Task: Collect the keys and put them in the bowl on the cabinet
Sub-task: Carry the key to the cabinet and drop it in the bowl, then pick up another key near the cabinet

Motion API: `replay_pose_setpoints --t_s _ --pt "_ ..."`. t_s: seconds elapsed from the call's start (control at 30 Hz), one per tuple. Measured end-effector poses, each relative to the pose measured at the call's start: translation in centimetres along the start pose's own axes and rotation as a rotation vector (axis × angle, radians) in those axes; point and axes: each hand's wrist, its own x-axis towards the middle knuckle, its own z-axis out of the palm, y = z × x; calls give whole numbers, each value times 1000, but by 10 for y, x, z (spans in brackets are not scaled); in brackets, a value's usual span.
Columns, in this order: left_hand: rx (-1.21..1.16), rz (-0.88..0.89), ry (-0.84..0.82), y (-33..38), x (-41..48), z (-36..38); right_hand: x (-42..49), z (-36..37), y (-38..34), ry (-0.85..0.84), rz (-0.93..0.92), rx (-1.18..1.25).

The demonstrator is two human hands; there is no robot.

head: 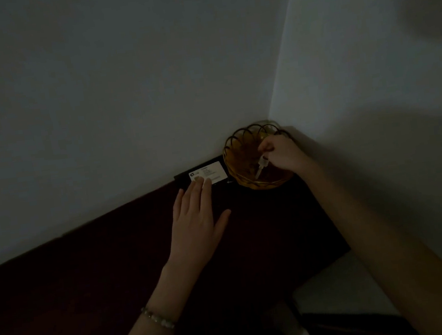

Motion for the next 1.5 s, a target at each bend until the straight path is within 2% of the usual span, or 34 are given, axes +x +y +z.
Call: replay_pose_setpoints --t_s 0.13,0.3,0.5,0.63,0.8,1.07,1.5 --pt "1 17 -9 1 0 -1 -2 0 3 -30 -21 -100" --pt "-3 46 -5 3 1 -4 -32 -11 -7 110 -131 -135" --pt "-7 124 27 10 0 -17 -118 -12 -26 249 -231 -175" --pt "-32 226 52 27 0 -30 -172 -11 -34 305 -220 -274" --pt "-102 410 17 52 -4 -31 -230 -6 -28 407 -100 -347" --pt "-296 789 -62 122 -29 -22 -330 1 0 603 196 -342" --pt "-534 1376 -226 264 -161 -20 -549 20 26 999 767 -331"
